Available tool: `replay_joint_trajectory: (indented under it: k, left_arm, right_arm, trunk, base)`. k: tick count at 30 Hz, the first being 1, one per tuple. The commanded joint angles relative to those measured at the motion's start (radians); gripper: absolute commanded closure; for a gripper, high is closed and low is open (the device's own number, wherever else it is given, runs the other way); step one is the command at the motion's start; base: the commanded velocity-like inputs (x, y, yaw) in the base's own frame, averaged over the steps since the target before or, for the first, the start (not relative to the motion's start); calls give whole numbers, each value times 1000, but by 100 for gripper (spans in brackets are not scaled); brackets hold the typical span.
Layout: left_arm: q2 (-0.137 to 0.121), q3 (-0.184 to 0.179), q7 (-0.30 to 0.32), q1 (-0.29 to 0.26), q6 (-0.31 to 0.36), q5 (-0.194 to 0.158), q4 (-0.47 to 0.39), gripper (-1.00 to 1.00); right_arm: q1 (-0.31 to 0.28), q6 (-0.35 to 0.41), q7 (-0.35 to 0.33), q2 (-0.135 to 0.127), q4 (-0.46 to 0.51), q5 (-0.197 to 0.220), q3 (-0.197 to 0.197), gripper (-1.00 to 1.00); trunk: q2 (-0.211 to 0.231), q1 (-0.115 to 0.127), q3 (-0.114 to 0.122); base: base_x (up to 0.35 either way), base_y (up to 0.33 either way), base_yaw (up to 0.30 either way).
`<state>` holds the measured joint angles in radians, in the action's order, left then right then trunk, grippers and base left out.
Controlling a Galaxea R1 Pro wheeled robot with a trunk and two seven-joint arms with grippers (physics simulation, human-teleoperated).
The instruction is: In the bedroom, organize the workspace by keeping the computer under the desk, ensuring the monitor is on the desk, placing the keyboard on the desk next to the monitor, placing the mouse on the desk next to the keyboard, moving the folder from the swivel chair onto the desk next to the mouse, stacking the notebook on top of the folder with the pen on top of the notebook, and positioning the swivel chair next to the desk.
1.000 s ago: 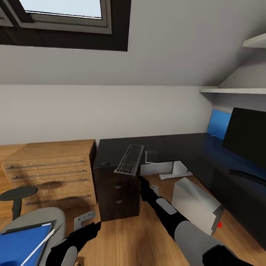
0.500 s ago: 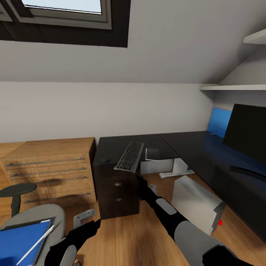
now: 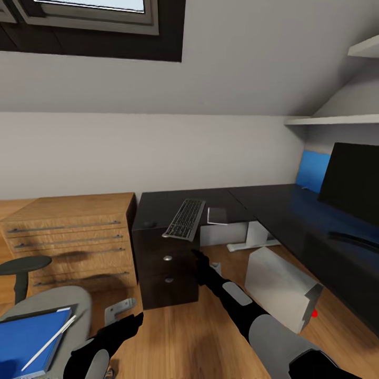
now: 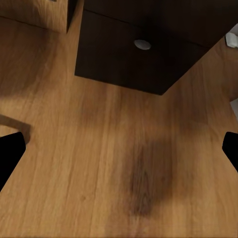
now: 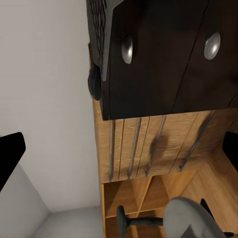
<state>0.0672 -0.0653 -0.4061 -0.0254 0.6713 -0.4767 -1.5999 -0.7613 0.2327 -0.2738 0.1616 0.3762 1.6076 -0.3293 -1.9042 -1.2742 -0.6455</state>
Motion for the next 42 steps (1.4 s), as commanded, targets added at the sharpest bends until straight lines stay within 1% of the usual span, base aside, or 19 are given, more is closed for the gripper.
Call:
replay_joint_trajectory:
  k: [1,7,11,12,19,22,27,29,33,39,42]
  left_arm:
    - [0,-1,-10,-1,2,-10,-1,-100]
    - [0,0,-10,-1,3,-10,0,-100]
    - [-1,0,-9,-1,34,-13,1,-100]
    - [-1,2,-8,-1,54,-13,1,-100]
    - [-1,2,-8,-1,56,-13,1,-100]
    - [-5,3,-8,-1,56,-10,1,-100]
    - [-38,2,-8,-1,55,-9,1,-100]
    - [-45,2,-8,-1,54,-9,2,-100]
    - [-49,1,-7,-1,54,-11,4,-100]
    - [-50,1,-7,-1,54,-11,5,-100]
    - [-50,1,-7,-1,54,-11,5,-100]
  right_arm:
    - [-1,0,-4,0,-1,8,-5,-100]
    - [-1,0,-3,1,1,5,-6,-100]
    - [-1,0,-4,1,0,6,-6,-100]
    - [-1,0,-4,1,0,6,-7,-100]
    - [-1,0,-4,1,0,5,-6,-100]
    - [-1,-1,-6,0,-3,4,-5,-100]
    - [-1,-4,-7,0,-5,3,-5,-100]
    - [-1,-5,-7,1,-4,2,-6,-100]
    - [-1,-6,-7,1,-3,-5,-7,-100]
    - [-1,-6,-7,2,-2,-39,-7,-100]
    - [-1,-6,-6,2,-2,-41,-7,-100]
  trunk:
    - [-8,-4,-4]
    - [-50,-27,-23]
    - [-78,-42,-36]
    - [-85,-46,-39]
    - [-134,-73,-61]
    - [-134,-73,-61]
    - [-134,-73,-61]
    - [-134,-73,-61]
    - [-134,-73,-61]
    - [-134,-73,-61]
    - [-134,-73,-61]
  base:
    - [0,0,0]
    - [0,0,0]
    - [0,0,0]
    - [0,0,0]
    - [0,0,0]
    - [0,0,0]
    - [2,0,0]
    - [97,0,0]
    - [212,0,0]
    - [83,0,0]
    - [198,0,0]
